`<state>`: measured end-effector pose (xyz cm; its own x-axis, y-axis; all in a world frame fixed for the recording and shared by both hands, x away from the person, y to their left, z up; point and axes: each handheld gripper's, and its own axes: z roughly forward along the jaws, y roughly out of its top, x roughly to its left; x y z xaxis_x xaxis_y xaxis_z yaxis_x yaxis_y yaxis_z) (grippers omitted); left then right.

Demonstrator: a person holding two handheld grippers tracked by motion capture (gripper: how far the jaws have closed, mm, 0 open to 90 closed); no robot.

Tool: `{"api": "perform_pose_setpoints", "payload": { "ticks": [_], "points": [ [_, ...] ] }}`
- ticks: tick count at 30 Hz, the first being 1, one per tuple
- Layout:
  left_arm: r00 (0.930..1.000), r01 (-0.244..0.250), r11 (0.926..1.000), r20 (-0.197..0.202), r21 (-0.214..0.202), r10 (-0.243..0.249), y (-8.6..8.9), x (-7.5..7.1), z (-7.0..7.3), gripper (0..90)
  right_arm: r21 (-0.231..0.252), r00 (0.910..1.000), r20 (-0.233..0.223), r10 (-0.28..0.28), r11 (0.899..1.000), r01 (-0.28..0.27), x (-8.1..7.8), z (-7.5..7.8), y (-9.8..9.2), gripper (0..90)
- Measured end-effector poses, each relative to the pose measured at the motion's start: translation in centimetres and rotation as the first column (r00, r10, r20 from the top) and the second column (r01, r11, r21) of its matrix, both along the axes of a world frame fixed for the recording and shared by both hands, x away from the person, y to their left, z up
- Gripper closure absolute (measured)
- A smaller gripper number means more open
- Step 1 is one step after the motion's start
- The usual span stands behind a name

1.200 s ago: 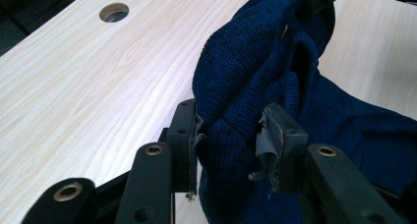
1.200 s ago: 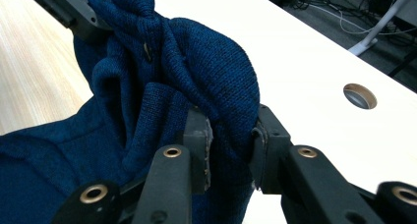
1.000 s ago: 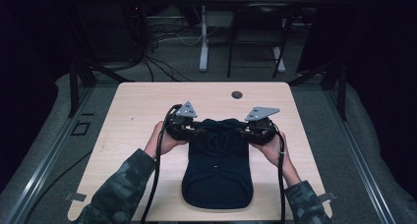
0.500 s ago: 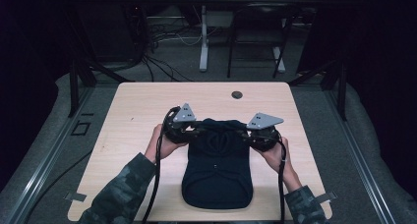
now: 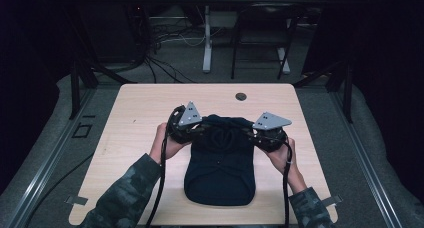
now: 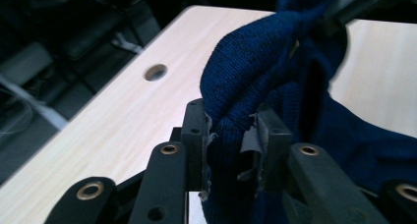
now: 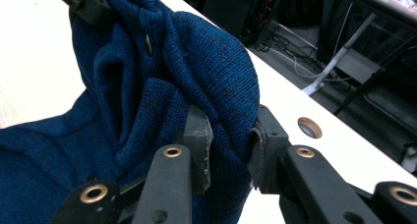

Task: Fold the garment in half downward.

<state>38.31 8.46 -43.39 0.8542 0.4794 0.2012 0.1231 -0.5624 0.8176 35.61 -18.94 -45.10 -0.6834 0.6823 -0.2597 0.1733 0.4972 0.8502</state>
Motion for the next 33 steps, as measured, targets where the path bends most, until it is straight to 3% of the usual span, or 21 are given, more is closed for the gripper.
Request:
{"api": "perform_pose_setpoints", "payload": {
  "ticks": [2,4,7,11,12,13,14,16,17,18,19,20,21,23,29,33],
  "points": [
    [0.9976,0.033,0.9994,-0.061,-0.007,-0.033,0.2,0.2,-0.3,66.7,0.002,0.9999,0.015,-0.002,1.000,0.002,-0.1,0.0,-0.1,73.0],
    [0.9952,0.040,0.9992,-0.089,-0.004,-0.040,0.3,0.2,-0.8,65.9,0.000,0.9998,0.017,0.000,1.000,0.000,-0.3,-0.2,-0.1,73.1],
    [0.9960,0.028,0.9996,-0.085,-0.006,-0.029,0.3,-0.1,-1.4,67.4,-0.014,0.9996,0.029,0.001,1.000,-0.001,-0.6,-0.7,0.2,73.0],
    [0.9990,-0.007,1.0000,-0.044,-0.001,0.007,0.3,-0.5,-1.9,69.8,-0.031,0.9997,0.019,0.016,0.999,-0.015,-0.9,-1.3,0.3,70.9],
    [0.9993,-0.022,0.9998,-0.031,-0.002,0.022,0.3,-0.6,-2.1,70.4,-0.049,0.9996,-0.010,0.025,0.998,-0.026,-0.9,-1.6,0.3,65.7],
    [0.9993,-0.022,0.9998,-0.031,-0.002,0.022,0.3,-0.6,-2.1,70.5,-0.049,0.9996,-0.010,0.025,0.998,-0.026,-0.9,-1.6,0.3,65.7],
    [0.9993,-0.028,0.9996,-0.023,-0.006,0.028,0.2,-0.6,-2.3,70.6,-0.047,0.9983,-0.051,0.028,0.998,-0.030,-0.8,-1.7,0.3,62.5],
    [0.9993,-0.036,0.9994,-0.014,0.001,0.036,0.1,-0.6,-2.6,70.7,-0.044,0.9955,-0.093,0.021,0.999,-0.026,-0.6,-1.9,0.2,56.7],
    [0.9992,-0.036,0.9993,-0.016,0.009,0.036,0.0,-0.5,-2.8,70.8,-0.050,0.9898,-0.141,0.017,0.998,-0.025,-0.2,-2.0,0.2,55.8],
    [0.9992,-0.036,0.9993,-0.016,0.009,0.036,0.0,-0.5,-2.8,70.8,-0.050,0.9898,-0.141,0.017,0.998,-0.025,-0.2,-2.0,0.2,55.8],
    [0.9991,-0.042,0.9991,-0.010,0.006,0.042,-0.1,-0.4,-2.9,70.8,-0.051,0.9854,-0.170,0.017,0.998,-0.026,0.2,-2.2,0.1,55.9],
    [0.9989,-0.045,0.9989,-0.009,0.010,0.046,-0.2,-0.1,-3.1,70.9,-0.036,0.9718,-0.233,0.033,0.998,-0.043,0.9,-2.4,-0.2,57.8],
    [0.9989,-0.045,0.9989,-0.009,0.010,0.046,-0.2,-0.1,-3.1,70.9,-0.036,0.9718,-0.233,0.033,0.998,-0.043,0.9,-2.4,-0.2,57.8],
    [0.9988,-0.048,0.9989,-0.008,0.001,0.048,-0.2,0.0,-3.2,70.9,-0.006,0.9589,-0.279,0.053,0.998,-0.057,1.3,-2.5,-0.5,64.2],
    [0.9993,-0.037,0.9993,-0.003,0.001,0.037,-0.2,-0.4,-3.3,69.3,-0.013,0.9630,-0.264,0.055,0.998,-0.060,0.7,-2.6,-0.5,66.1],
    [0.9991,-0.033,0.9994,-0.026,0.014,0.033,-0.1,-0.7,-3.4,61.5,-0.039,0.9646,-0.256,0.064,0.996,-0.076,0.3,-2.7,-0.3,64.9]
  ]
}}
